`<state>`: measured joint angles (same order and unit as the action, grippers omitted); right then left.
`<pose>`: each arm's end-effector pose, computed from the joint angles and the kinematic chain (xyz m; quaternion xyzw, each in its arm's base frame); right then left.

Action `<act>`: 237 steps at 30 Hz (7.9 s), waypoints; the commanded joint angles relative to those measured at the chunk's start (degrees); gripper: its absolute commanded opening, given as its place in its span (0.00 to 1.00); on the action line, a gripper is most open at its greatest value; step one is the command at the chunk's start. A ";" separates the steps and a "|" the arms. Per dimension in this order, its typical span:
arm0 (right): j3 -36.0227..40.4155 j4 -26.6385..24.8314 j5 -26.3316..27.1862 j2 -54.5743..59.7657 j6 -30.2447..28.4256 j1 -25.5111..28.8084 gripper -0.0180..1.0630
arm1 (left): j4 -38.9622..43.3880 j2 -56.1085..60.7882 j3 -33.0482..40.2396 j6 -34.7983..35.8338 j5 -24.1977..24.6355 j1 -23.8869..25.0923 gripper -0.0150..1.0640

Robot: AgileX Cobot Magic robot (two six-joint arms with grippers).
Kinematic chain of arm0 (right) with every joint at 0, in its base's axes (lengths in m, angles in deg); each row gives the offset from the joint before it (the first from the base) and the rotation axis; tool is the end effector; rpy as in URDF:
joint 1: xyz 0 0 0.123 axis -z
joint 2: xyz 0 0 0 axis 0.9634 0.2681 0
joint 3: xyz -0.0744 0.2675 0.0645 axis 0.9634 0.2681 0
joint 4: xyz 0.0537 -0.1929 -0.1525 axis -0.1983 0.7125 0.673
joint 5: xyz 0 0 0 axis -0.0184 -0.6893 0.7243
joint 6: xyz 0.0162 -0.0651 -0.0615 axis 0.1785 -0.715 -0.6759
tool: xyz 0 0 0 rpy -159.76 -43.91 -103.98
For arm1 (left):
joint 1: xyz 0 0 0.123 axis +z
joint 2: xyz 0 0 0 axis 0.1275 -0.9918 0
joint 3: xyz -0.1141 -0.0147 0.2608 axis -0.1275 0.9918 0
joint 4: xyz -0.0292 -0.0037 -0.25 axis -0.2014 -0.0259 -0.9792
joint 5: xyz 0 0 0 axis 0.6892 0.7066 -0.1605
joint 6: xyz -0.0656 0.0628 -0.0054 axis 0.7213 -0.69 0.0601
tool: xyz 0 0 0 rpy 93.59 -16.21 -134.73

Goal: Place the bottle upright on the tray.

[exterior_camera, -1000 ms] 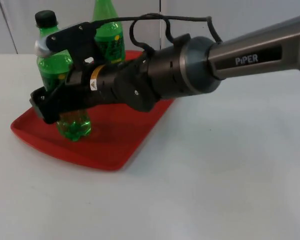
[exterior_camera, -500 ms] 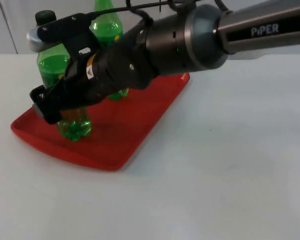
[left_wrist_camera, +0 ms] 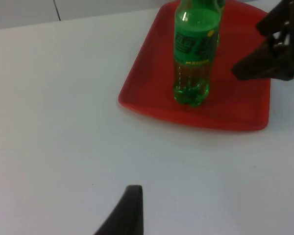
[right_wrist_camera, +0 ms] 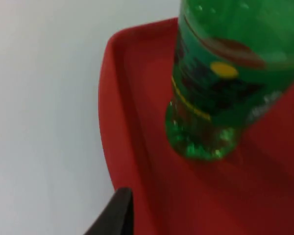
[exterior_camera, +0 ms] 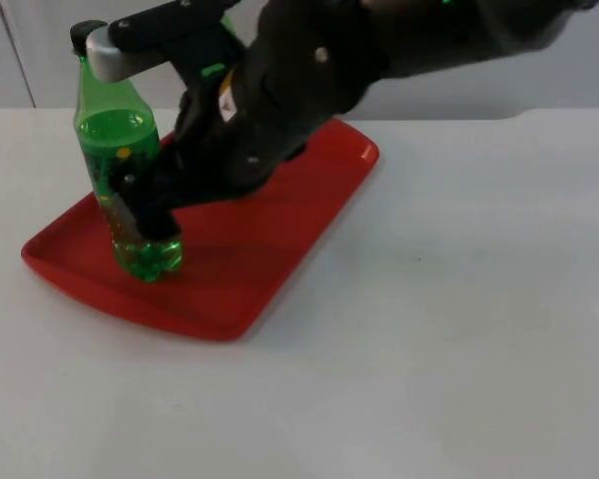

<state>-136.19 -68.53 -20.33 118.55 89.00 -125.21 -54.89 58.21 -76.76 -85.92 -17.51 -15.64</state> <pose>0.3141 0.3756 0.1862 -0.3938 0.8385 0.1318 0.3528 -0.0052 -0.0030 0.2751 0.0851 0.8550 -0.0475 0.5094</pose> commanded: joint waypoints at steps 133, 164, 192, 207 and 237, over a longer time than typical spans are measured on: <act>64.71 -6.47 -40.38 -123.85 -7.77 -0.40 0.99 | 0.56 0.19 0.20 0.39 -0.18 -0.31 0.94; 64.71 -6.07 -40.29 -123.85 -7.77 -0.40 0.99 | 0.56 0.19 0.20 0.39 -0.18 -0.31 0.95; 64.71 -6.08 -40.29 -123.85 -7.77 -0.30 0.99 | 0.67 0.19 0.20 0.39 -0.18 7.75 0.95; 64.71 -6.08 -40.29 -123.85 -7.77 10.74 0.99 | 0.67 0.19 0.20 0.39 -0.18 7.75 0.95; 64.71 -6.08 -40.29 -123.85 -7.77 49.19 0.99 | 0.67 0.19 0.20 0.39 -0.18 7.75 0.95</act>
<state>-71.67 -74.68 -60.91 -5.13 81.20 -76.93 -54.35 58.21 -76.76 -85.92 -17.51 -8.02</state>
